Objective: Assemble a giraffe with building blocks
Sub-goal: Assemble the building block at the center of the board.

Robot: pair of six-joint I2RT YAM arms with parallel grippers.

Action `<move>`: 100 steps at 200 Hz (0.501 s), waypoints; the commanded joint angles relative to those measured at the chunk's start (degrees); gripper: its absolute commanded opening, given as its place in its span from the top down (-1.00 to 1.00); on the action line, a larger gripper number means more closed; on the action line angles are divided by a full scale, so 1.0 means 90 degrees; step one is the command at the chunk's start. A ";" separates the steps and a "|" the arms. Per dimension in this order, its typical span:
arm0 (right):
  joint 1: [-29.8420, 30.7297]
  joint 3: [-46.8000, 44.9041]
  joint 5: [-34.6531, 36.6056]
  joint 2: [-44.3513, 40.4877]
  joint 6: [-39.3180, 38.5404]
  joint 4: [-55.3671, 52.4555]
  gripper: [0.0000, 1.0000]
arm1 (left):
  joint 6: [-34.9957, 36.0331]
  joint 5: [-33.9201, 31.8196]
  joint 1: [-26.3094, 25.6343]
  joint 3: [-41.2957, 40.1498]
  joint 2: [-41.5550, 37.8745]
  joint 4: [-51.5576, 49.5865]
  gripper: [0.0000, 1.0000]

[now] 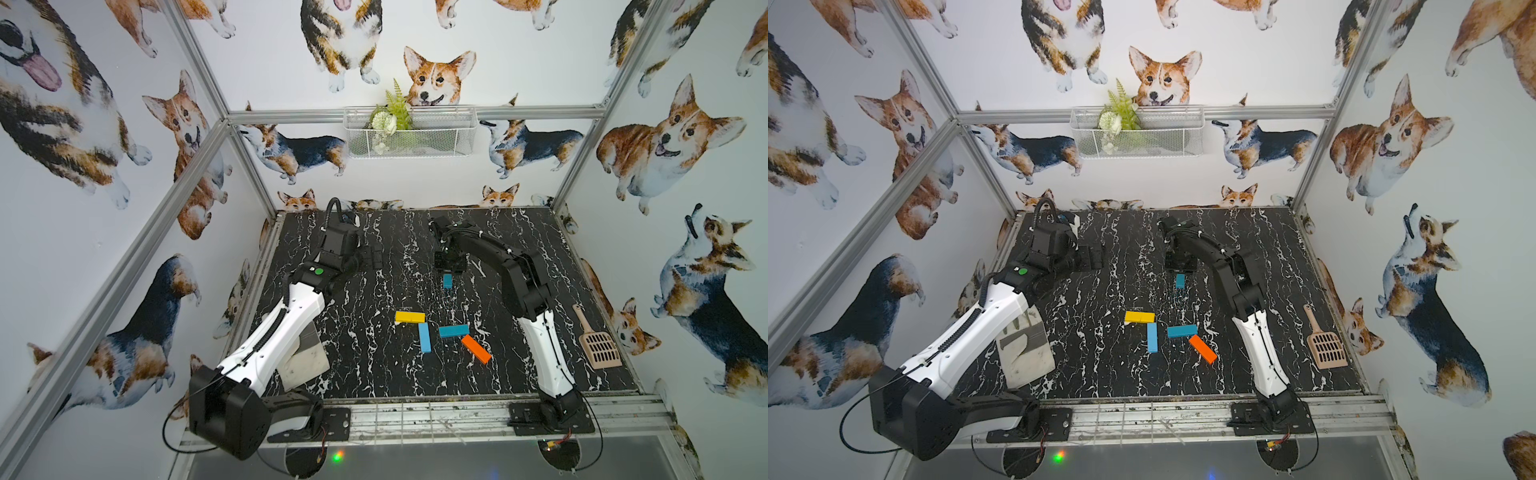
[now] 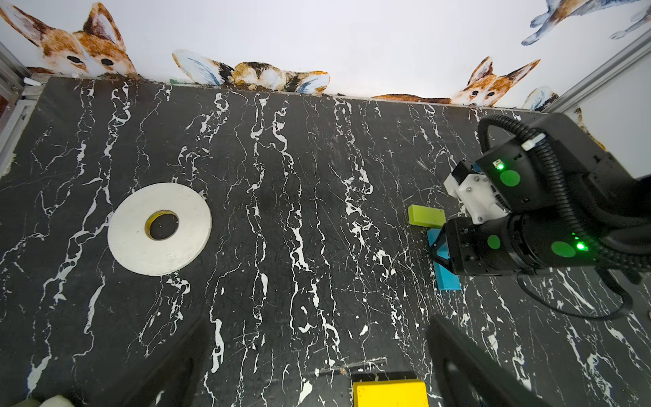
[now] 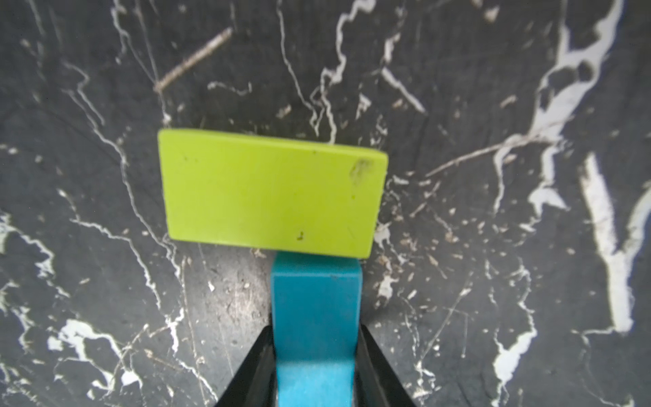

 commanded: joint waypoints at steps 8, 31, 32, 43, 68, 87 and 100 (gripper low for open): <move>-0.0007 0.0198 0.0197 0.0104 -0.0036 -0.0279 0.24 | -0.0030 0.0028 0.0022 0.0038 -0.0033 0.0129 -1.00; -0.0027 0.0208 0.0208 0.0107 -0.0021 -0.0281 0.24 | -0.0030 0.0037 0.0015 0.0042 -0.0033 0.0130 -1.00; -0.0027 0.0208 0.0206 0.0111 -0.0021 -0.0281 0.24 | -0.0030 0.0039 0.0019 0.0045 -0.0033 0.0129 -1.00; -0.0029 0.0213 0.0185 0.0119 -0.0030 -0.0272 0.24 | -0.0030 0.0040 0.0020 0.0047 -0.0038 0.0135 -1.00; -0.0035 0.0266 0.0138 0.0156 -0.0084 -0.0272 0.18 | -0.0030 0.0051 0.0016 0.0047 -0.0037 0.0135 -1.00; -0.0036 0.0301 0.0076 0.0178 -0.0149 -0.0258 -0.14 | -0.0030 0.0051 0.0013 0.0047 -0.0043 0.0138 -1.00; -0.0030 0.0270 0.0024 0.0142 -0.0256 -0.0186 -0.35 | -0.0030 0.0041 0.0014 0.0047 -0.0043 0.0137 -1.00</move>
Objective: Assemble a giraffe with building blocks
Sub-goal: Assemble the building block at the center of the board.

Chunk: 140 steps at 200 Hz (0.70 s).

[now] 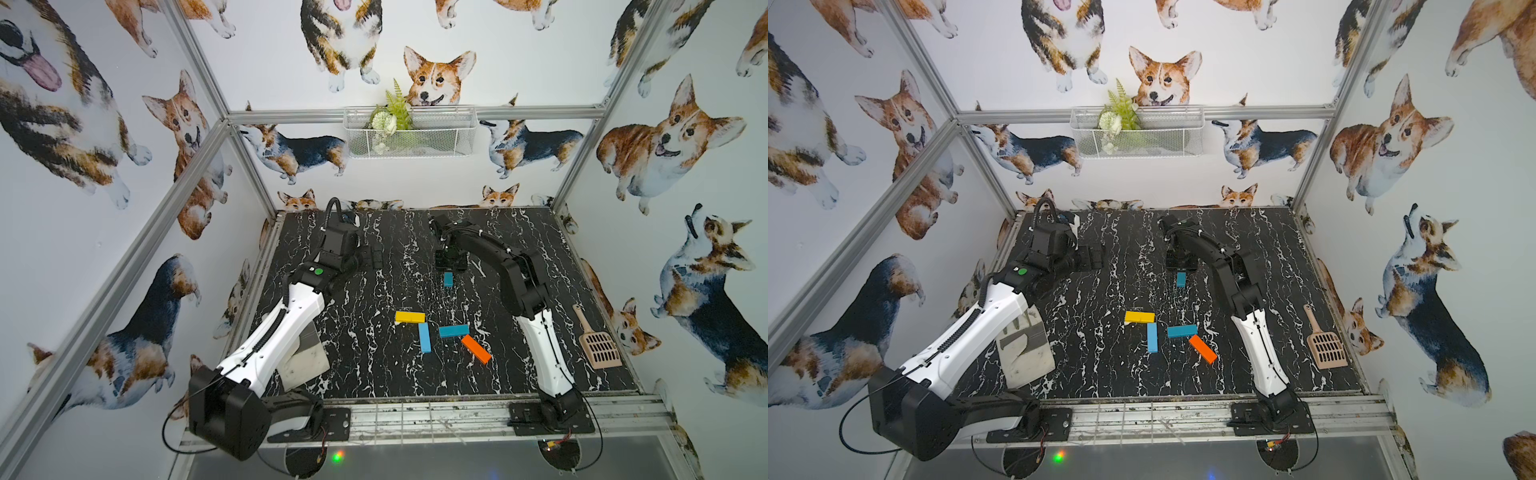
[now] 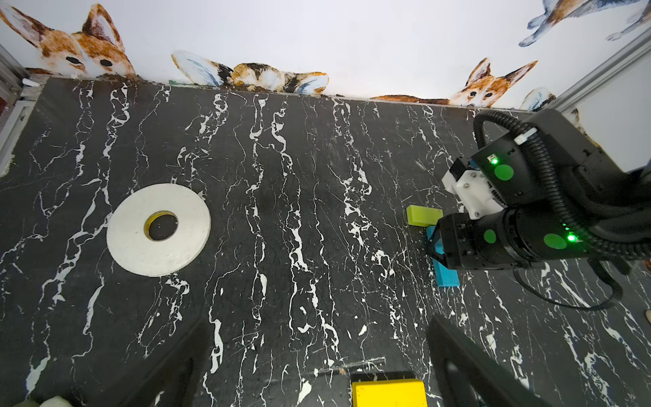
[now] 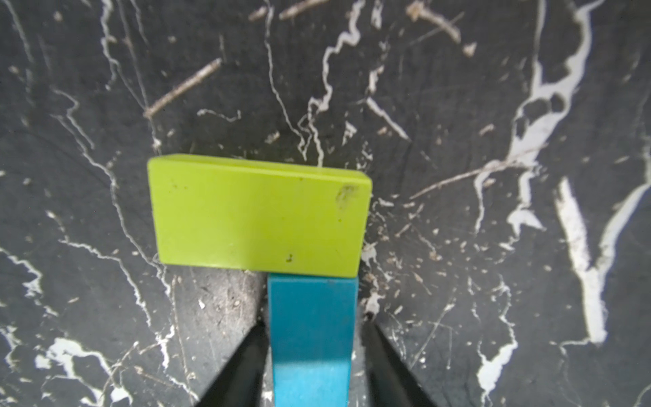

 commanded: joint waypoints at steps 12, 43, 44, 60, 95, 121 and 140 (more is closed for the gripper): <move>0.0007 -0.0098 -0.0145 -0.0141 -0.0238 0.0090 -0.56 | -0.0030 0.0012 0.0011 0.0045 -0.0033 0.0131 -1.00; 0.0031 -0.0819 -0.0173 -0.0916 -0.0509 0.0565 -0.99 | -0.0024 0.0001 0.0014 0.0045 -0.0024 0.0128 -1.00; 0.0037 -0.0853 -0.0160 -0.0962 -0.0520 0.0580 -0.99 | -0.0022 0.0000 0.0011 0.0045 -0.0024 0.0124 -1.00; 0.0209 -0.1469 0.0135 -0.1629 -0.0740 0.0789 -0.99 | -0.0021 0.0009 0.0015 0.0050 -0.0024 0.0134 -1.00; 0.1239 -0.3229 0.0387 -0.3221 -0.1473 0.1509 -0.96 | -0.0018 -0.0014 0.0009 0.0049 -0.0072 0.0120 -1.00; 0.1632 -0.3944 -0.0753 -0.3674 -0.1731 0.2006 -0.58 | -0.0053 -0.0355 0.0038 0.0048 -0.0237 0.0055 -1.00; 0.1718 -0.3873 -0.1373 -0.3479 -0.2237 0.1932 -0.51 | -0.0163 -0.0952 0.0085 -0.0020 -0.0434 -0.0009 -1.00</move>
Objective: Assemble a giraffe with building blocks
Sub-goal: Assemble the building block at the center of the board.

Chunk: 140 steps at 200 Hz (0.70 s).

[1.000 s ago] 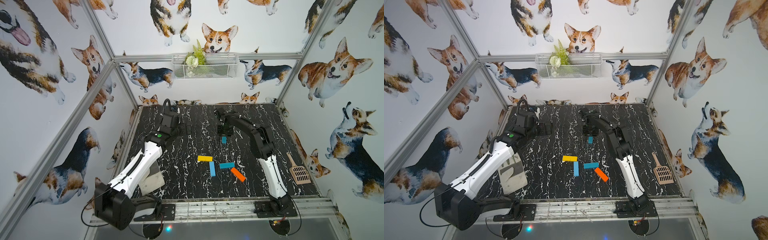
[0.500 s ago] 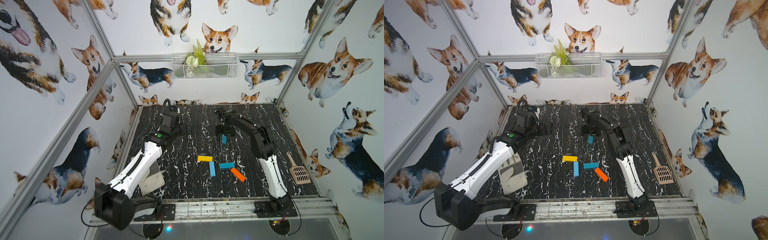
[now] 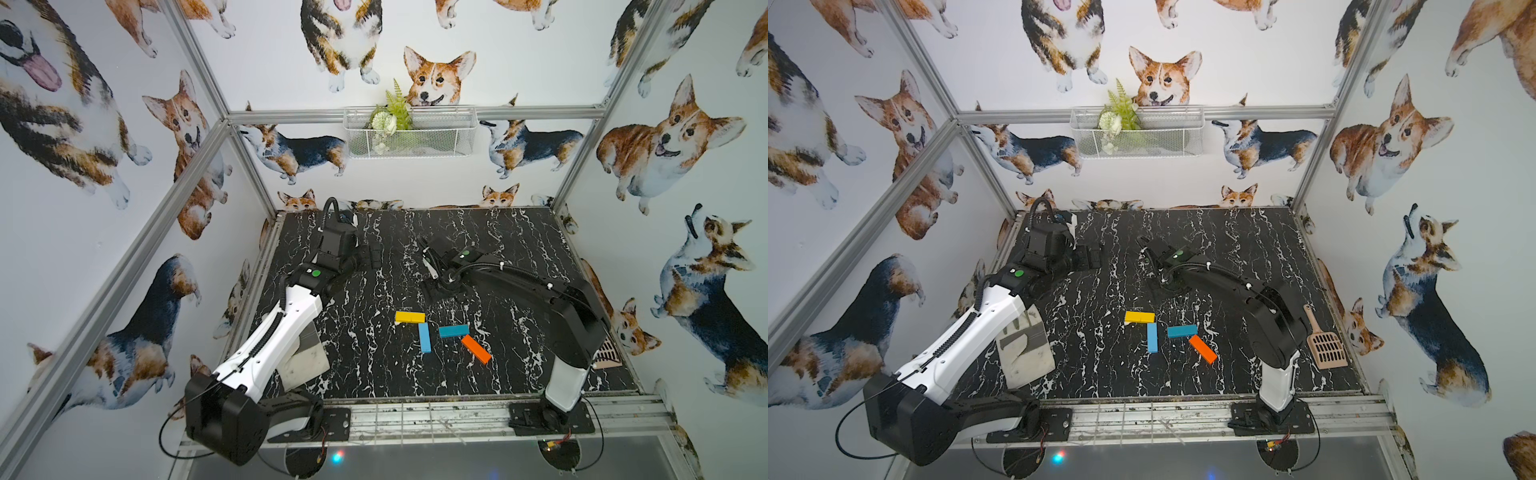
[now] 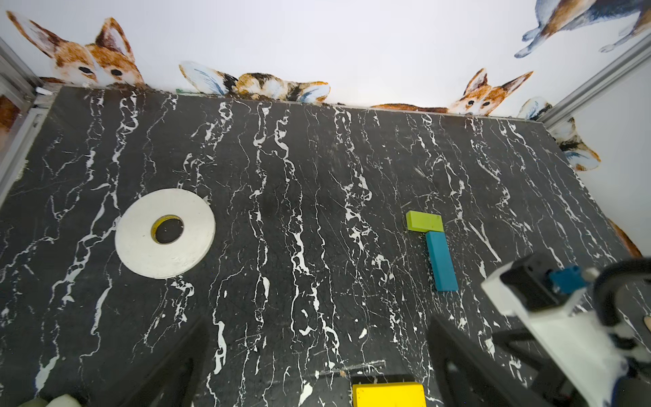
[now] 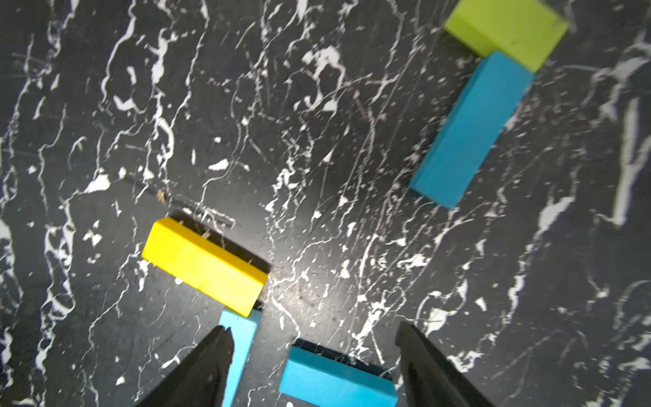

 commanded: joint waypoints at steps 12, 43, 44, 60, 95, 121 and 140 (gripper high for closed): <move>0.0303 0.0220 -0.0714 0.0327 -0.1187 0.0164 -0.55 | -0.0212 -0.1223 0.0048 -0.0062 -0.0315 -0.0055 -1.00; 0.0764 0.1037 -0.0077 0.1212 -0.2278 -0.0450 -0.69 | -0.0332 -0.1946 0.0127 -0.0137 -0.0507 -0.0117 -1.00; 0.0771 0.1052 -0.0080 0.1238 -0.2282 -0.0456 -0.69 | -0.0334 -0.1951 0.0132 -0.0145 -0.0515 -0.0110 -1.00; 0.0777 0.1320 -0.0129 0.1555 -0.2416 -0.0546 -0.70 | -0.0296 -0.1973 0.0149 -0.0201 -0.0581 -0.0038 -1.00; 0.0786 0.1598 -0.0233 0.1953 -0.2532 -0.0553 -0.73 | -0.0262 -0.1866 0.0173 -0.0187 -0.0528 -0.0034 -1.00; 0.0830 0.1945 -0.0377 0.2351 -0.2547 -0.0822 -0.73 | -0.0306 -0.1692 0.0230 -0.0172 -0.0457 -0.0024 -1.00; 0.0882 0.1811 -0.0443 0.2336 -0.2519 -0.0690 -0.73 | -0.0306 -0.1670 0.0242 -0.0167 -0.0460 -0.0025 -1.00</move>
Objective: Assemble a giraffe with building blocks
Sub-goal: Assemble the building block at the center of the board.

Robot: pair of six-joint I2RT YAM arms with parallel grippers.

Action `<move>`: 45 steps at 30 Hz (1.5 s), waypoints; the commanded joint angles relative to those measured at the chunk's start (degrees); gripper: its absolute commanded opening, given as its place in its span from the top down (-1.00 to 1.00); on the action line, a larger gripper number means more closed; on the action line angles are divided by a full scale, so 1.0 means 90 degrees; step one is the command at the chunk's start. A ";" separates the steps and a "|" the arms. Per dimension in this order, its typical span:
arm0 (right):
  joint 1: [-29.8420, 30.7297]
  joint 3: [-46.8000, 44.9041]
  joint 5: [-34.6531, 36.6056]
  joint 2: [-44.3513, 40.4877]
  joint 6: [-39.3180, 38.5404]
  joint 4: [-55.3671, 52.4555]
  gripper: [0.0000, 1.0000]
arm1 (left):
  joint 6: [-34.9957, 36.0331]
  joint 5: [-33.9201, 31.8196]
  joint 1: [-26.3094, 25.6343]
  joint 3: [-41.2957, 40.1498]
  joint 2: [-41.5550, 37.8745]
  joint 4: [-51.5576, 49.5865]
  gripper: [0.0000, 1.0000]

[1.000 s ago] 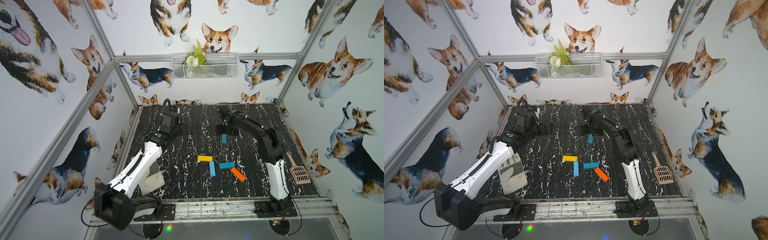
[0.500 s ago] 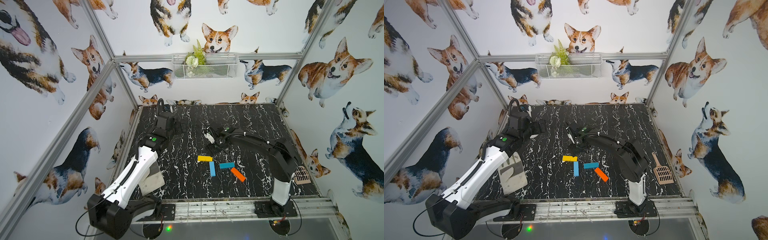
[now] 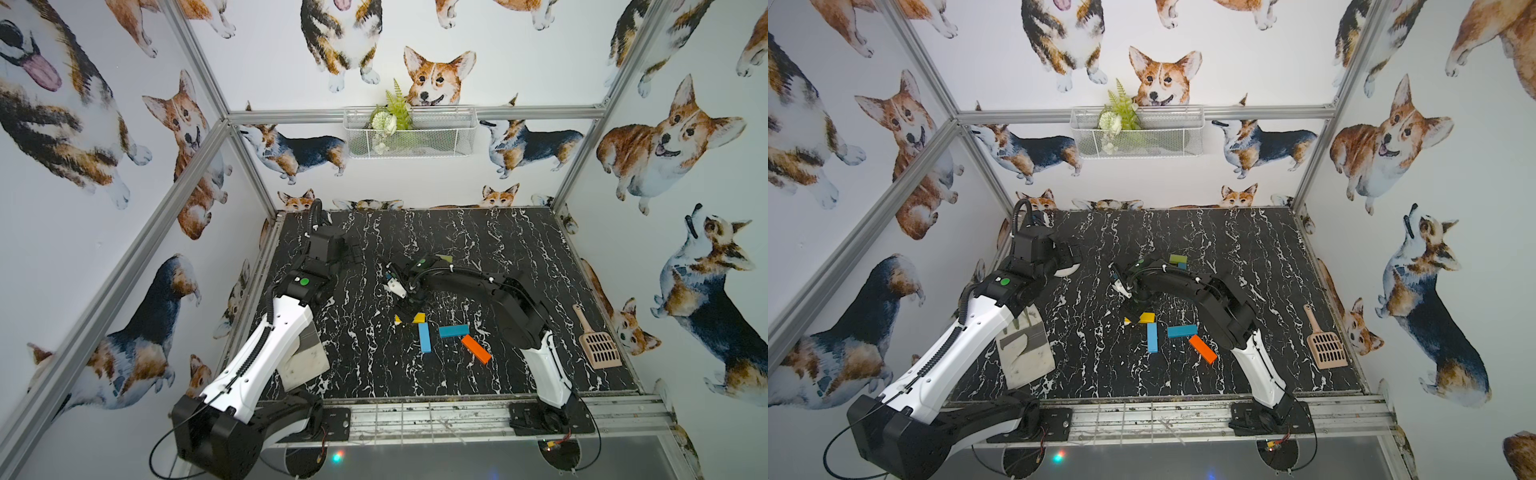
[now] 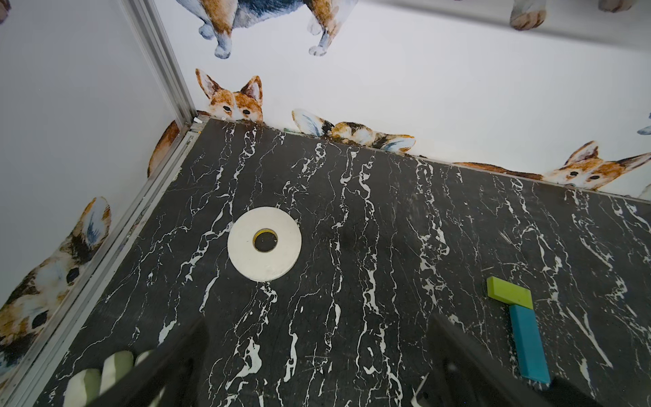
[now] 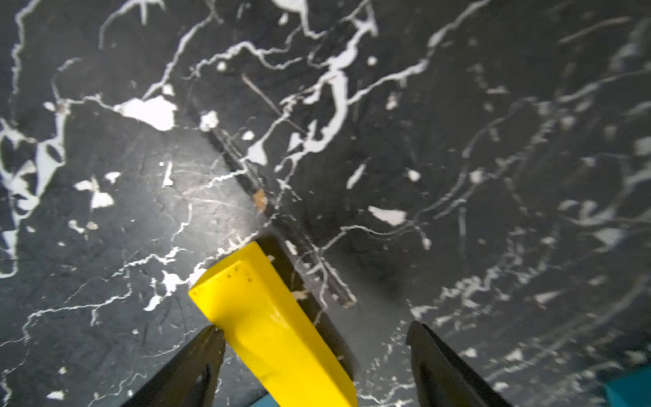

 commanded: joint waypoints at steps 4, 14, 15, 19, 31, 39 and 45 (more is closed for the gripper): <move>0.0059 -0.0143 -0.0035 0.0045 -0.0084 -0.0092 -0.73 | -0.0094 0.0062 0.0023 0.0011 -0.0032 0.0044 -1.00; 0.0049 0.0002 0.0709 0.0300 0.0300 -0.0183 -0.03 | -0.0085 0.0137 0.0021 -0.0017 -0.0080 0.0087 -1.00; 0.0040 0.0033 0.0745 0.0330 0.0360 -0.0193 -0.01 | -0.0085 0.0137 0.0030 -0.0017 -0.0081 0.0092 -1.00; -0.0073 0.0237 0.0908 0.0424 0.0792 -0.0436 0.44 | -0.0075 0.0148 0.0030 -0.0037 -0.0091 0.0107 -1.00; -0.1163 -0.1270 0.0836 -0.0591 0.3075 -0.0060 0.40 | -0.0114 0.0349 0.0022 -0.0046 -0.0066 0.0148 -1.00; -0.1240 -0.1419 0.1344 -0.0511 0.4171 -0.0404 0.37 | -0.0116 0.0374 0.0031 -0.0071 -0.0101 0.0171 -1.00; -0.1283 -0.1487 0.1522 -0.0576 0.4800 -0.0482 0.37 | -0.0114 0.0410 0.0031 -0.0078 -0.0129 0.0189 -1.00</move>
